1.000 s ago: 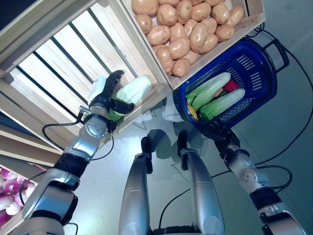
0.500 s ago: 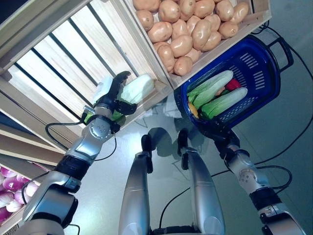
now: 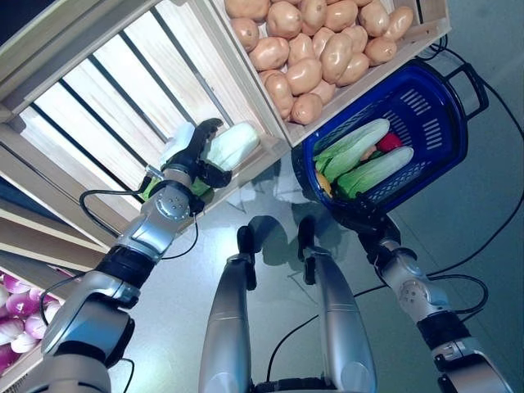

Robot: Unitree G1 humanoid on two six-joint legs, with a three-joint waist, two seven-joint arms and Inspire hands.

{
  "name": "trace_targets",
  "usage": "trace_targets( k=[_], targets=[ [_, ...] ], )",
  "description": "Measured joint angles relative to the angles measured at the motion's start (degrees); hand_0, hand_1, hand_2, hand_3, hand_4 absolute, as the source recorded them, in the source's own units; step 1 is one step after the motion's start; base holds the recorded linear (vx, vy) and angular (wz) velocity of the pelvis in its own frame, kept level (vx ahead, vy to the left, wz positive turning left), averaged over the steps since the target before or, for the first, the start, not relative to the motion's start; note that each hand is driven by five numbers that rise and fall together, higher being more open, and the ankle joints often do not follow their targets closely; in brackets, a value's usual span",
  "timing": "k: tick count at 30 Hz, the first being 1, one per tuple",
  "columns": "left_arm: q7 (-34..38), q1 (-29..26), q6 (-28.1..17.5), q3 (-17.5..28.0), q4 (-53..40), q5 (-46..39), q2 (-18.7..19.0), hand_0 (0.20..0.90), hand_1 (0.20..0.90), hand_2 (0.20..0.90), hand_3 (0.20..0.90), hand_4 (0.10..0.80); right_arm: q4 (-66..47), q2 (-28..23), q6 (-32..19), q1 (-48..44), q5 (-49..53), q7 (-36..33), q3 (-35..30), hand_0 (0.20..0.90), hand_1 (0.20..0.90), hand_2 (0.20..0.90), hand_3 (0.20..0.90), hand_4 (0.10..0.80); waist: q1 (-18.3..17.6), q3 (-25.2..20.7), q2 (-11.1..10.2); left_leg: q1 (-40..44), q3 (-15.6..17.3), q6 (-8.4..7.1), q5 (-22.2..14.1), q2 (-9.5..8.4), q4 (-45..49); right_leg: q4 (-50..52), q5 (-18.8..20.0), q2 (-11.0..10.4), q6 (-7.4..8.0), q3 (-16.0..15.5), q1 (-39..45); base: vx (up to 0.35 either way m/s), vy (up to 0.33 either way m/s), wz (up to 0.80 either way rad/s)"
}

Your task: Put vegetables into the basket

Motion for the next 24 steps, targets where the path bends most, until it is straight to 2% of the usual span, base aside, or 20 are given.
trace_targets(
  k=[5,24],
  targets=[
    [-0.45,-2.49,0.29,-0.34,3.08,-1.75,-1.32,0.300,0.300,0.300,0.300,0.400,0.36,0.29,0.00,-0.83,0.01,0.00,1.53,0.900,0.900,0.900,0.900,0.800,-0.23,-0.01,-0.24,0.00,0.08,0.12,-0.09,0.03,0.04,-0.59,0.52,0.07,0.42,0.07,0.35,0.003,-0.019,-0.01],
    [1.16,-1.94,-0.56,-2.36,5.32,-1.08,-1.69,0.300,0.300,0.300,0.300,0.400,1.63,2.18,-0.03,-0.98,0.03,-0.01,1.82,0.900,0.900,0.900,0.900,0.800,-0.25,-0.05,-1.71,3.78,0.00,0.49,0.42,-0.07,-2.84,-3.53,1.27,0.10,0.28,-0.25,4.50,-0.003,-0.038,0.00]
  ],
)
